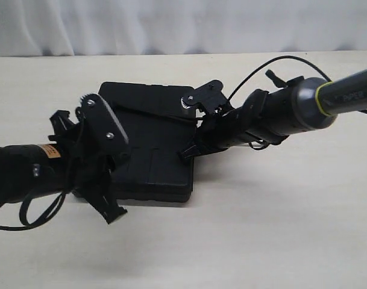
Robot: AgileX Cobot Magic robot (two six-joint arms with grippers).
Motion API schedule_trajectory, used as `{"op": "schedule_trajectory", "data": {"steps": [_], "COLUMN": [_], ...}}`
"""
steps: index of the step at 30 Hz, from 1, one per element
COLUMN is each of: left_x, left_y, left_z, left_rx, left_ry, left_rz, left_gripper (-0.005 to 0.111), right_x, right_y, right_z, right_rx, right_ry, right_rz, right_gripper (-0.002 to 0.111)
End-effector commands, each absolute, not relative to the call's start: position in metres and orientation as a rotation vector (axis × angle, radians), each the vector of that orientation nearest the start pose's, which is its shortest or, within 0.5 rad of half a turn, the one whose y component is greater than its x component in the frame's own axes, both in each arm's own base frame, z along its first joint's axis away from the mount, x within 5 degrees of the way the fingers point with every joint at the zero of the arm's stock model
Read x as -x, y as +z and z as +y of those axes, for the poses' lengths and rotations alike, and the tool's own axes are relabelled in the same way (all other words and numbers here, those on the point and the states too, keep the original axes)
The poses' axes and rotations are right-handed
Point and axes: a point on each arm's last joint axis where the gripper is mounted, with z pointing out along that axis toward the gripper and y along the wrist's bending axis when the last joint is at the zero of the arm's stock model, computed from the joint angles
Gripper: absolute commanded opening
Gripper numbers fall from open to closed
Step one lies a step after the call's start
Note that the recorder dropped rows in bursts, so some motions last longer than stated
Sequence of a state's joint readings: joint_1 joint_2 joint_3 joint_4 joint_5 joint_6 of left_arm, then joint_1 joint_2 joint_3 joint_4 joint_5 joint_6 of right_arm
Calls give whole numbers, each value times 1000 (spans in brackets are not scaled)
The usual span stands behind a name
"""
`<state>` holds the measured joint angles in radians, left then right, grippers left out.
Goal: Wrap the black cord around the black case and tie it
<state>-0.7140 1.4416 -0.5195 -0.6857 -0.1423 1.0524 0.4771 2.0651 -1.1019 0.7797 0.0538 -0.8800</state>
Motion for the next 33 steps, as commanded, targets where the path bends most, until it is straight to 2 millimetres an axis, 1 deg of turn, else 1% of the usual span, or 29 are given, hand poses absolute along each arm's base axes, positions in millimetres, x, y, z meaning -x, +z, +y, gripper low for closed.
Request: {"op": "schedule_trajectory", "data": {"steps": [1, 5, 10, 12, 17, 20, 23, 26, 28, 30, 31, 32, 33], "left_x": [-201, -200, -200, -199, -199, -199, -197, -189, -183, -176, -173, -169, -164], "left_y": [180, 179, 179, 179, 179, 179, 185, 197, 207, 218, 222, 228, 233], "left_z": [-149, -150, -150, -150, -150, -150, -148, -142, -135, -125, -121, -117, -112], "left_rx": [-1004, -1015, -1017, -1020, -1029, -1029, -1020, -986, -930, -839, -806, -766, -733], "left_ry": [-64, -74, -73, -73, -73, -73, -85, -92, -96, -103, -109, -121, -133], "left_rz": [2015, 2025, 2024, 2024, 2023, 2023, 2009, 1960, 1924, 1886, 1871, 1853, 1829], "left_gripper": [0, 0, 0, 0, 0, 0, 0, 0, 0, 0, 0, 0, 0], "right_x": [-363, -364, -360, -358, -352, -346, -335, -320, -310, -297, -291, -284, -276], "right_y": [108, 114, 112, 115, 133, 148, 163, 184, 196, 209, 211, 220, 222], "right_z": [198, 204, 205, 204, 199, 194, 185, 174, 167, 158, 153, 147, 143], "right_rx": [750, 791, 836, 859, 924, 921, 882, 827, 773, 718, 687, 647, 620], "right_ry": [275, 345, 372, 384, 440, 433, 388, 363, 343, 316, 309, 298, 295], "right_rz": [2394, 2412, 2438, 2442, 2458, 2463, 2444, 2392, 2348, 2289, 2275, 2234, 2220], "right_gripper": [4, 4, 4, 4, 4, 4, 4, 4, 4, 4, 4, 4, 4]}}
